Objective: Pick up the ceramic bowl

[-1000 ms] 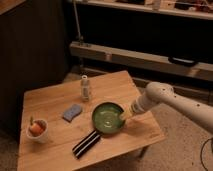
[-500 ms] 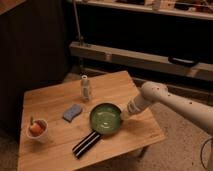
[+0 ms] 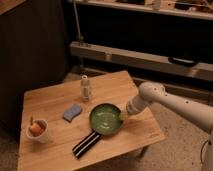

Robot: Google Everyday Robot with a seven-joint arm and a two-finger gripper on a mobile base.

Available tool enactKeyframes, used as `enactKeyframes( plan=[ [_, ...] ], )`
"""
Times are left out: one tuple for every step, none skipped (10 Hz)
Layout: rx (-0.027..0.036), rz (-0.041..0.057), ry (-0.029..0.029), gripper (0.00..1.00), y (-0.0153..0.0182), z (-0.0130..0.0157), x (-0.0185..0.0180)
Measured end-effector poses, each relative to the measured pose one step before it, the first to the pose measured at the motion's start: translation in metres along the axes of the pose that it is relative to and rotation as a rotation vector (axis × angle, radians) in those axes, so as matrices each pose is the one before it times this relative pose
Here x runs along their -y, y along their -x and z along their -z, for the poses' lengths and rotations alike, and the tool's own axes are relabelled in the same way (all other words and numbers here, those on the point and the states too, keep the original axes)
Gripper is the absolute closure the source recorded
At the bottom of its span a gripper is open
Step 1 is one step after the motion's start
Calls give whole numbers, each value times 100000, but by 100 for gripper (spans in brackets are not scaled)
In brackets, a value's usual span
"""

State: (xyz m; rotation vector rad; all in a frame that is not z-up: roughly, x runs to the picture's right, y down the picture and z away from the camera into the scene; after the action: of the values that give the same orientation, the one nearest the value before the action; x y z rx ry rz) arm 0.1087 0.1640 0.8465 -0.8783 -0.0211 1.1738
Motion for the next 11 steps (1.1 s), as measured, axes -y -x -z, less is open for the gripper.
enactKeyframes(
  plan=[
    [-278, -150, 139, 65, 42, -363, 75],
    [-357, -104, -61, 65, 112, -457, 63],
    [-383, -301, -240, 65, 17, -342, 138],
    [-341, -118, -226, 62, 8, -225, 105],
    [-217, -110, -178, 54, 50, -194, 95],
    [-359, -23, -95, 46, 60, -210, 102],
    [-152, -311, 717, 45, 90, -101, -173],
    [-86, 520, 161, 50, 117, -170, -29],
    [-51, 654, -731, 62, -32, -5, 234],
    [-54, -12, 71, 70, -30, -45, 6],
    [-199, 89, 419, 80, 47, -146, -191]
  ],
)
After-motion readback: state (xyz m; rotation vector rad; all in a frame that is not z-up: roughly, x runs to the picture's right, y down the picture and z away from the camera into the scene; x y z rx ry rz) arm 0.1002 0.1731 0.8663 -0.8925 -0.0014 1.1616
